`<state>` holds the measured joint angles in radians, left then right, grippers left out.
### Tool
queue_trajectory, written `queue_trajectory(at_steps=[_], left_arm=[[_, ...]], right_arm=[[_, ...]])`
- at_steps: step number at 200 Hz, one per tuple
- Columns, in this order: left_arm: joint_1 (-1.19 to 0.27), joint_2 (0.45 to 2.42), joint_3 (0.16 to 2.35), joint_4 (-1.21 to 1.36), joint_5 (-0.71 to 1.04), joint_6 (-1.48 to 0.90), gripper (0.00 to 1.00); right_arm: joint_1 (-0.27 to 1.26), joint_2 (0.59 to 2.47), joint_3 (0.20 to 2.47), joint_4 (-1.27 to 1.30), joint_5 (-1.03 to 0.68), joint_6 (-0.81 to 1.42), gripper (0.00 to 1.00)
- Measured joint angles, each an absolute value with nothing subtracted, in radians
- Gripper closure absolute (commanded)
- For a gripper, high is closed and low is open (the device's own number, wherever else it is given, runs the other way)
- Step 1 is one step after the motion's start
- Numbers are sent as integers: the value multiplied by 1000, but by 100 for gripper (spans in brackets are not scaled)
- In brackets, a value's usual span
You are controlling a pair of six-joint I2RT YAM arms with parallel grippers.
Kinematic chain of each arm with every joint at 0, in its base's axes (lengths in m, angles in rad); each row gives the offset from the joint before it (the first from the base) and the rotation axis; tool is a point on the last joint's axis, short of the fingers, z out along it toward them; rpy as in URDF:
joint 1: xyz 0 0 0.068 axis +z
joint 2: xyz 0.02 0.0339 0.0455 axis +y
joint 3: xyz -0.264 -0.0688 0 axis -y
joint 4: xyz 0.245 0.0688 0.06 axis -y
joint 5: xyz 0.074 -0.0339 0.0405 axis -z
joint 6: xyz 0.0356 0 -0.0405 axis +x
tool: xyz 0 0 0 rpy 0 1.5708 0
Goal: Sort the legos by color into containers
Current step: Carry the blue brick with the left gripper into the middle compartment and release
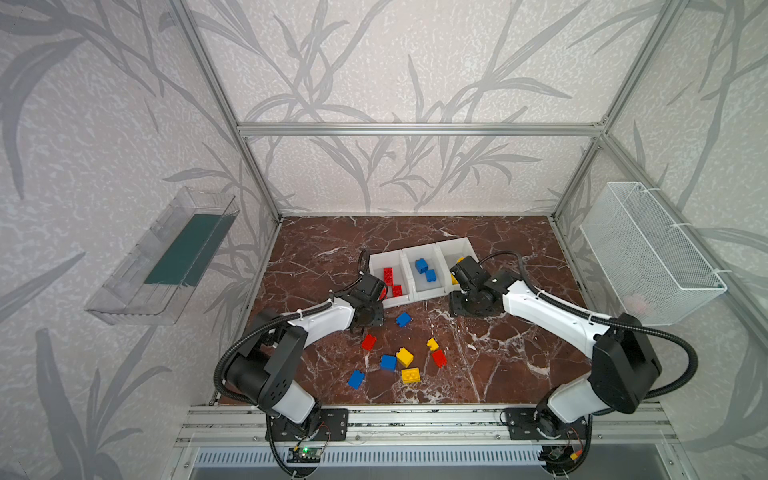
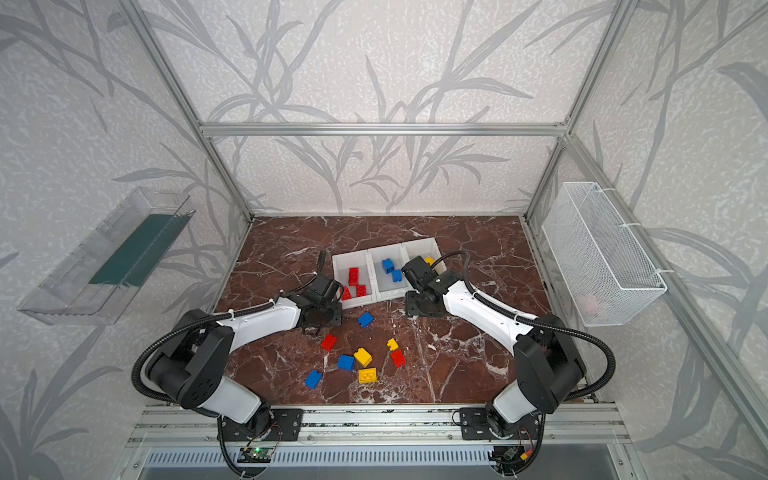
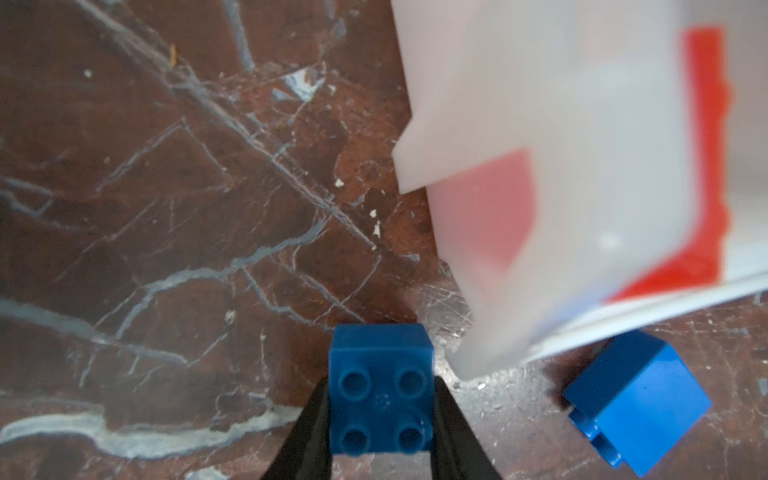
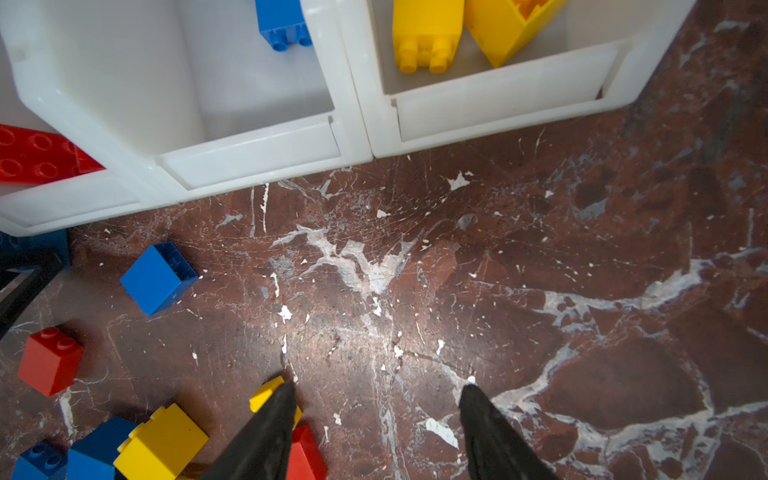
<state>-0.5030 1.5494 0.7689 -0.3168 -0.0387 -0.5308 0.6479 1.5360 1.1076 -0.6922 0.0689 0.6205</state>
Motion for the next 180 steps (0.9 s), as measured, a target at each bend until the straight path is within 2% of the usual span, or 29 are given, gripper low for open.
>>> queue_trajectory(at_steps=[65,94,125,180], left_arm=[[-511,1303,688,-424,-65,-527,71],[-549,1230,770,-469,-75,-477,71],[-582,1318,977,-477,-49,-417,71],[-626,1639,1293,-457,54,-350,70]], right_arm=[[648,1536,1095,-682,68,621,37],[647,1526,1092,-680,70,620,36],[643,1468,1068,-677,71,621,36],[630,1303,957,-686,107,621,36]])
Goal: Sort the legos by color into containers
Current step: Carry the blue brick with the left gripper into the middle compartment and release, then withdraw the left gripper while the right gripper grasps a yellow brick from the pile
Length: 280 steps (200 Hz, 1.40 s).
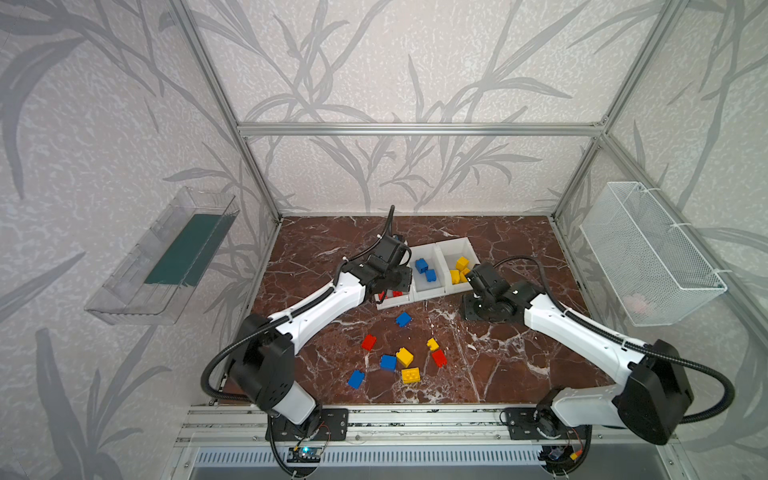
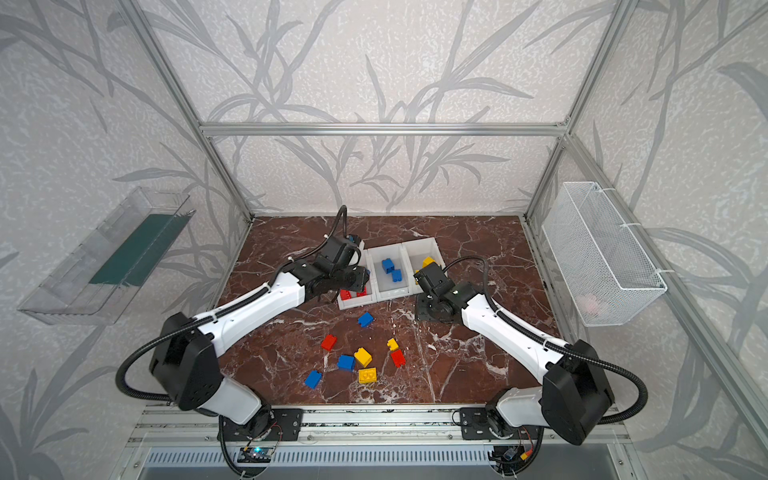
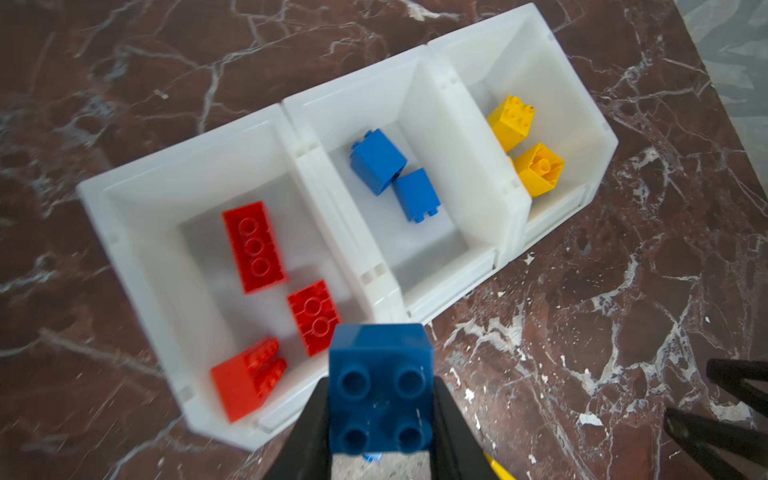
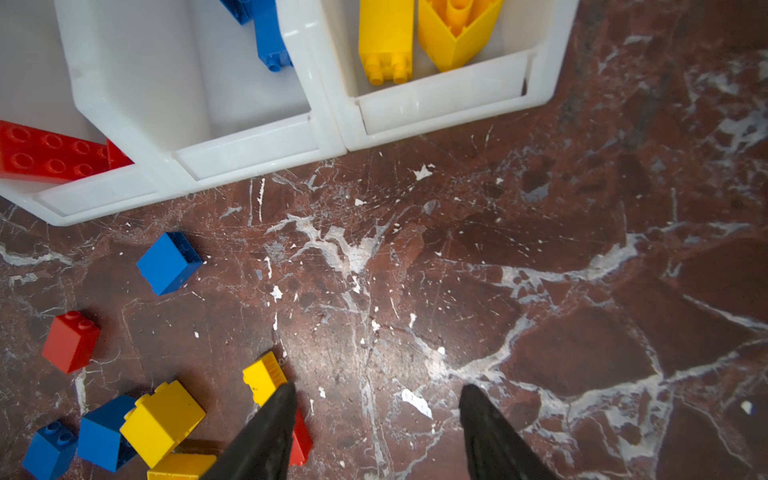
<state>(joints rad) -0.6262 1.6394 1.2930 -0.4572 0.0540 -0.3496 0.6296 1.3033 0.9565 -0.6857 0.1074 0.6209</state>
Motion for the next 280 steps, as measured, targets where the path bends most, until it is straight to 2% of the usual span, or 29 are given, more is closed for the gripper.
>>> queue_trajectory(at_steps=[50,64,80,93,148,201,244,280], left_arm=[[-635,1874,1506,-485,89,-331,70],[-635,1922,1549,-497,88,-332,65],[-635,1960,1574,-504,88,-335,54],[-635,1972,1578,-510,87,-342,49],[-635,1969,1582,-520,63,-344,44],[-633,1852,1459,-484,20,-345,41],[-627,1652,1270,-390,-52,-364,40],[-603,1481,1090,-314,-101,-392,38]], right_arm=[[607,1116,784,-682,139,655,36],[601,1093,766,-682,139,659,36],[597,1080,760,-682,139,659,36],[596,1075,760,-682,139,658,35],[585,1063,748,-686,142,658,34],[581,1080,741,-688,131,656,35],[591,1137,741,-704,81,628,35],[667,1206,778,-707,67,611,35]])
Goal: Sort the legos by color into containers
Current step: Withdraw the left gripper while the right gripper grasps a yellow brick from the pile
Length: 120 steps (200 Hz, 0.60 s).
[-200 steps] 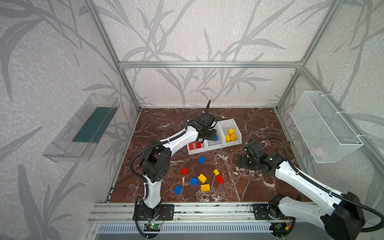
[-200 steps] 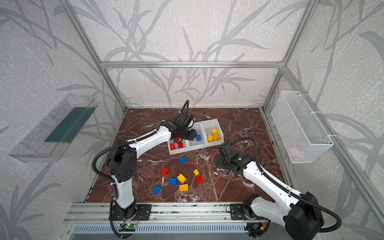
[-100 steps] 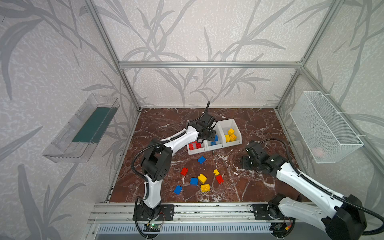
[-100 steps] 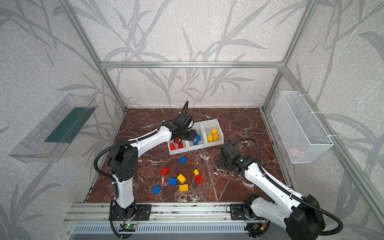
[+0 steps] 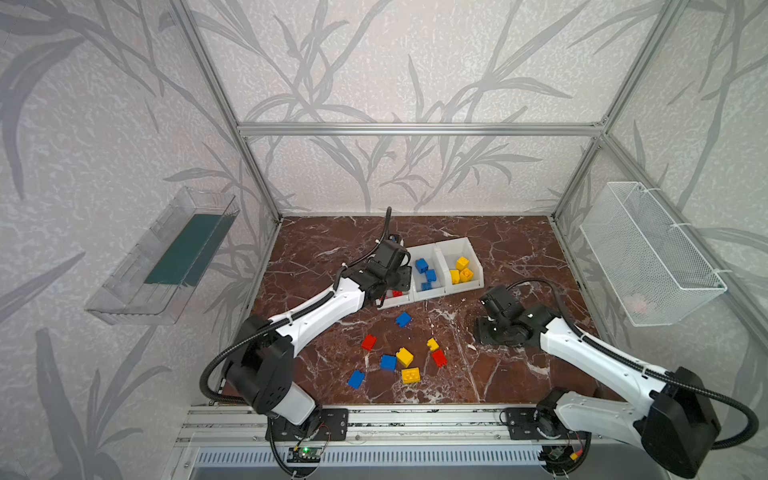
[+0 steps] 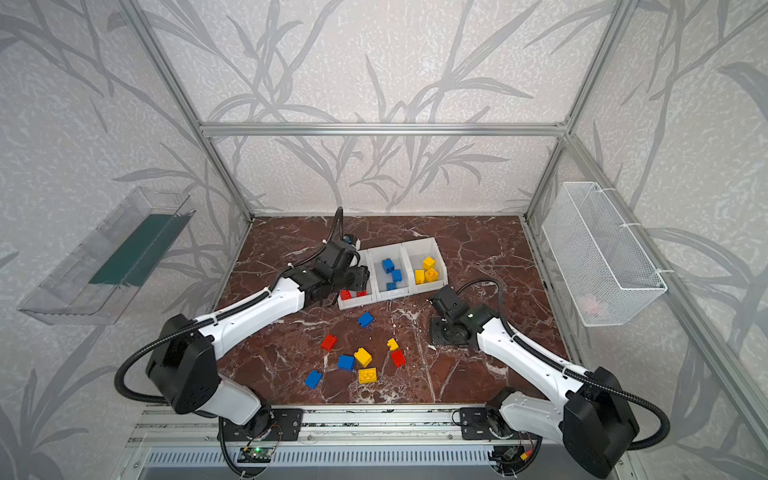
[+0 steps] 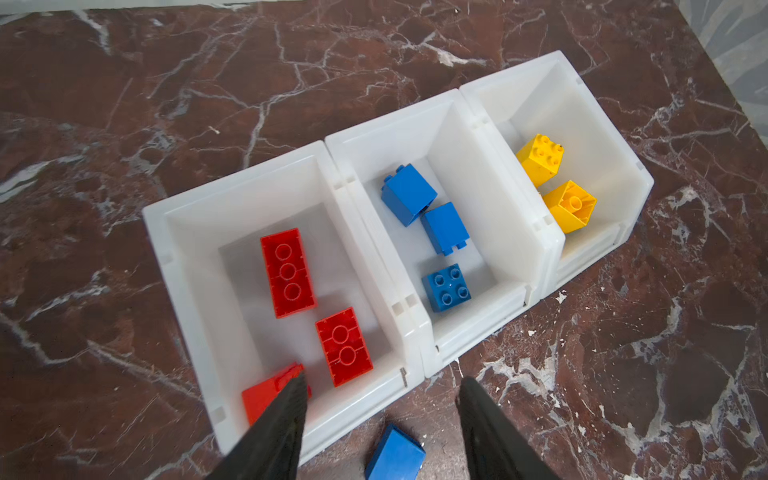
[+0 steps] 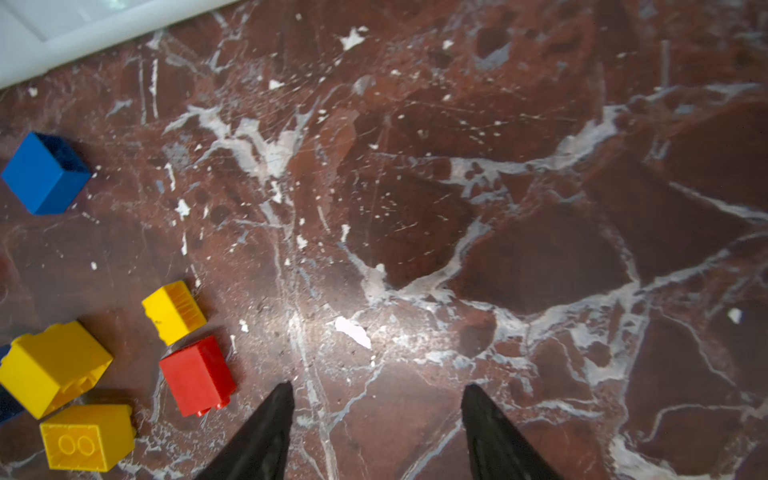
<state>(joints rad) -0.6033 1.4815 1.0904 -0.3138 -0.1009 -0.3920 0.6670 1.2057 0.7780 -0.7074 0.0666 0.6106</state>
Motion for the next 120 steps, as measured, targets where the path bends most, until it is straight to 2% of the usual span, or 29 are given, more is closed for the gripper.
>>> queue_trajectory(at_steps=[76,120], left_arm=[[-461,1131,757,-283,-162,-456,36],[-437,987,669,-284,-186,-474,35]], right_arm=[[902,1555,1045,-707,61,593,37],[1028,1716,1190,-706,38,585,38]])
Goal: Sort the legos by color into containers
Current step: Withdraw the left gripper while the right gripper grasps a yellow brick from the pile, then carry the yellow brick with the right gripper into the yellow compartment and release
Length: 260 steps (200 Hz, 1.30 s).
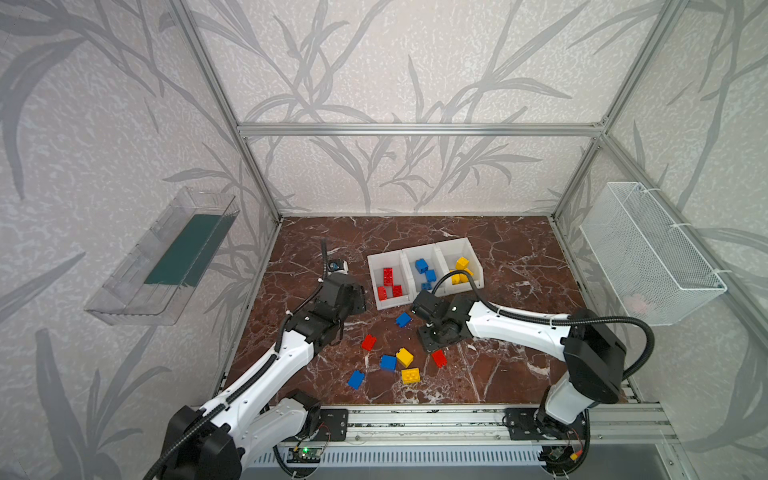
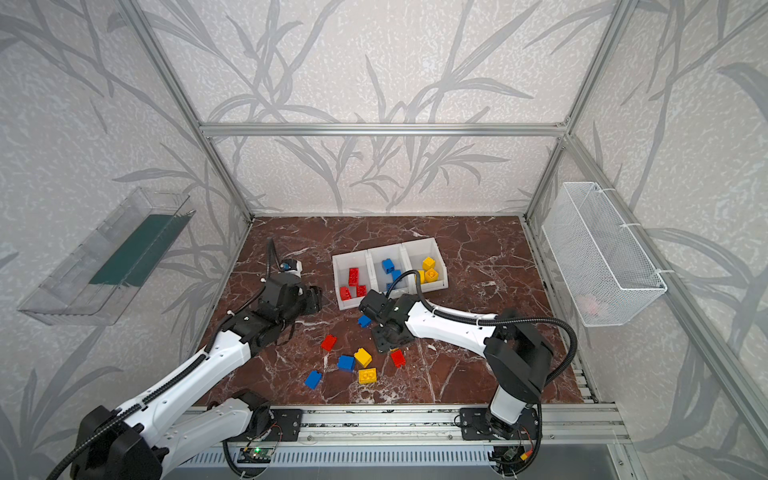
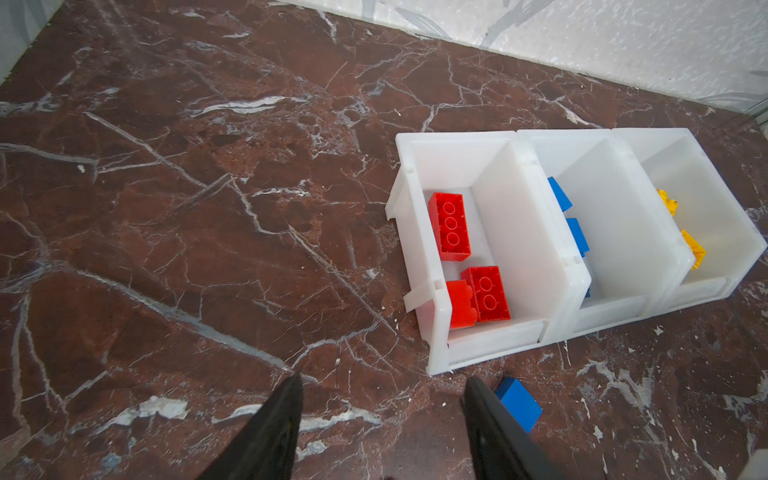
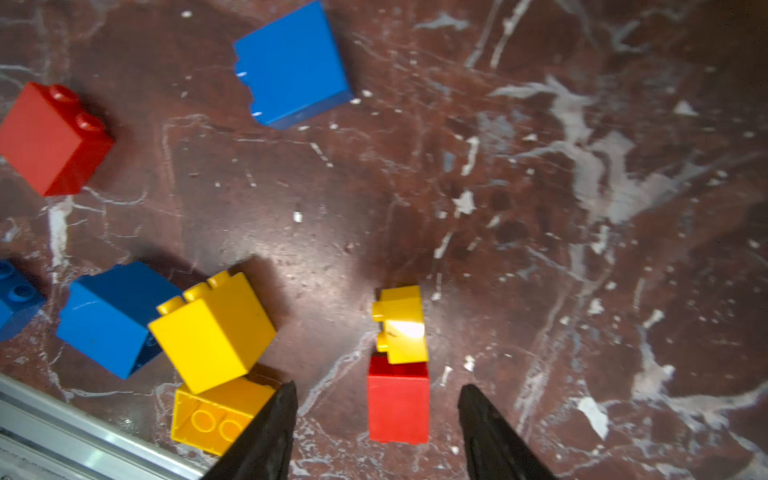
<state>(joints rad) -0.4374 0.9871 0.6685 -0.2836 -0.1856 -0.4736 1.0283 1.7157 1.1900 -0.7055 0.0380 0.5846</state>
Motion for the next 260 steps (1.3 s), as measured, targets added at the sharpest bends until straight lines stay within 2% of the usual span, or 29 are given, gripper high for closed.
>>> queue_trajectory(at_steps=[50,125,184,235,260], left_arm=[[-428,935,633,-287,-206,-482,34],[-423,931,627,-291,-209,-494,34],[-423,931,627,-295,-208,-509,34],[-422,931,627,-303,-208,-521,34],[-422,931,627,-307,-208,-526,34]], right_arm=[[1119,1810,1274,-701,-19,538,39],[1142,1892,1323,-709,-35,497,45],[1142,1951,1351,-707,-31,486,64],[1134,1953,1362,-719,2,476,71],[1107,1940,1362,-742,29,459,71]])
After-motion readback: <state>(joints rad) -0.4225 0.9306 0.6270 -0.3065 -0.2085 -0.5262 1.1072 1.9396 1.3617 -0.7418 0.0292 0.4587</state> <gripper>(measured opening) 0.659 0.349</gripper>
